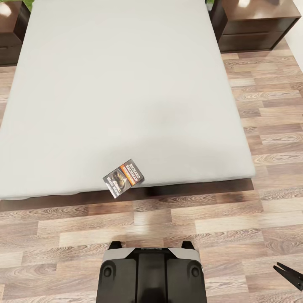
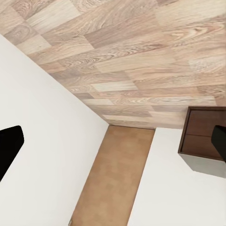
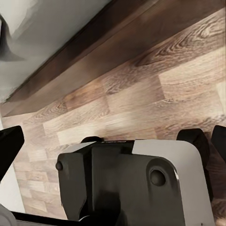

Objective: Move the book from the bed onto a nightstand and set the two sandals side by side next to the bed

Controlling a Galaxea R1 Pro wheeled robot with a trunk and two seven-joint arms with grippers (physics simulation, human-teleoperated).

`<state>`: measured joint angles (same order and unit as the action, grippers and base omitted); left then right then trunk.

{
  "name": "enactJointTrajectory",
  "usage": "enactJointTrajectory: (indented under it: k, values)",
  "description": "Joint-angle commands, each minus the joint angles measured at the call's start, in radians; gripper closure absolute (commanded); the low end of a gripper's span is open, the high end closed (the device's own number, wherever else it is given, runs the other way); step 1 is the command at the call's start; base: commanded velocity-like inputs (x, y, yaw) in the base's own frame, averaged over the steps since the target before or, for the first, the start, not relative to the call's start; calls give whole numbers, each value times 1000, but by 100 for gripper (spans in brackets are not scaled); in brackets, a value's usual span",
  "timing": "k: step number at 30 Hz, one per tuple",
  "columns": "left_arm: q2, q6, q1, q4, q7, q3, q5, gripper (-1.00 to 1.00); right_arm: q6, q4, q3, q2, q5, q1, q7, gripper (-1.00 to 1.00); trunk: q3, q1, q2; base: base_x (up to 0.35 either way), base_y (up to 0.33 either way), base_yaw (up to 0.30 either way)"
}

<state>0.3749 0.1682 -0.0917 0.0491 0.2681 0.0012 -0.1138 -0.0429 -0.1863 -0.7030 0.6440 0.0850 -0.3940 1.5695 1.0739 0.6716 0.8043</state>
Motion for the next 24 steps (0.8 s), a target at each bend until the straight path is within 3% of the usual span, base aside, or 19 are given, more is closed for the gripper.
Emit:
enactJointTrajectory:
  k: [1,12,24]
  values:
    - [0,2,0,-1,5,1,-10,-100,-1,1,4,2,9,0,1,-100,0,0,1,-15,0,0]
    - [0,2,0,-1,2,1,-10,-100,29,0,-3,3,9,-1,1,-100,0,0,1,-23,0,0]
    - [-1,0,0,-2,-13,0,-12,-100,170,-84,-1,-15,9,-44,1,-100,0,0,1,-22,0,0]
